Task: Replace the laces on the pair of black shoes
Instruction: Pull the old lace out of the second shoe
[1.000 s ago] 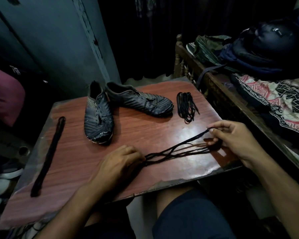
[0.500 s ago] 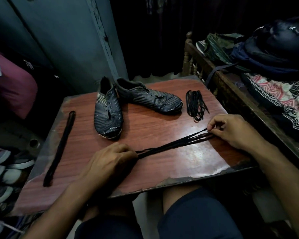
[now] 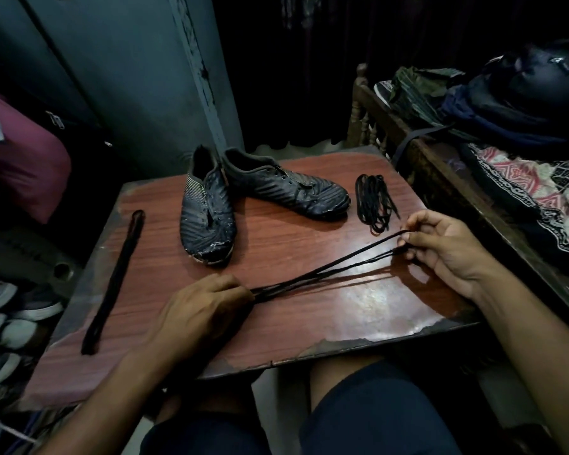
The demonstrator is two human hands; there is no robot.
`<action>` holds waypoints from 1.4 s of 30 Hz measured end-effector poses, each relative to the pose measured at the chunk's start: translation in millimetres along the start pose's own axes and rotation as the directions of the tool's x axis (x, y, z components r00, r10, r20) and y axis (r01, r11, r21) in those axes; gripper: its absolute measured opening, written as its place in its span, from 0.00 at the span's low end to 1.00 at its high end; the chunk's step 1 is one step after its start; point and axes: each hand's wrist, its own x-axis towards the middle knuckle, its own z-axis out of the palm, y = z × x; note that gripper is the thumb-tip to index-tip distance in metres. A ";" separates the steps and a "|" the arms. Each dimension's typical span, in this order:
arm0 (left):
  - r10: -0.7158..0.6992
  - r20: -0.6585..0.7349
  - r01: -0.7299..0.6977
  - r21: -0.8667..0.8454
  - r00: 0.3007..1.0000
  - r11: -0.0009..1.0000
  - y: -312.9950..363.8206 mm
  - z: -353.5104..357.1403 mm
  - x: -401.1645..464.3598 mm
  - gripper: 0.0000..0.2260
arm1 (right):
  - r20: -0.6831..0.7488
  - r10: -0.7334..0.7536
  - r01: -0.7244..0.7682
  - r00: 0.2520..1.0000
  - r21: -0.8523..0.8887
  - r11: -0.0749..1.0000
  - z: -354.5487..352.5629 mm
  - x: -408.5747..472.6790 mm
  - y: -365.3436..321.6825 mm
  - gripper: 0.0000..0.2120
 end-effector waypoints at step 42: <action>-0.213 -0.018 0.213 0.088 0.977 0.973 6.6 7.3 -0.4 0.15 | 0.470 -0.147 0.453 0.870 -0.881 -0.137 -7.6 -2.6 4.3 0.08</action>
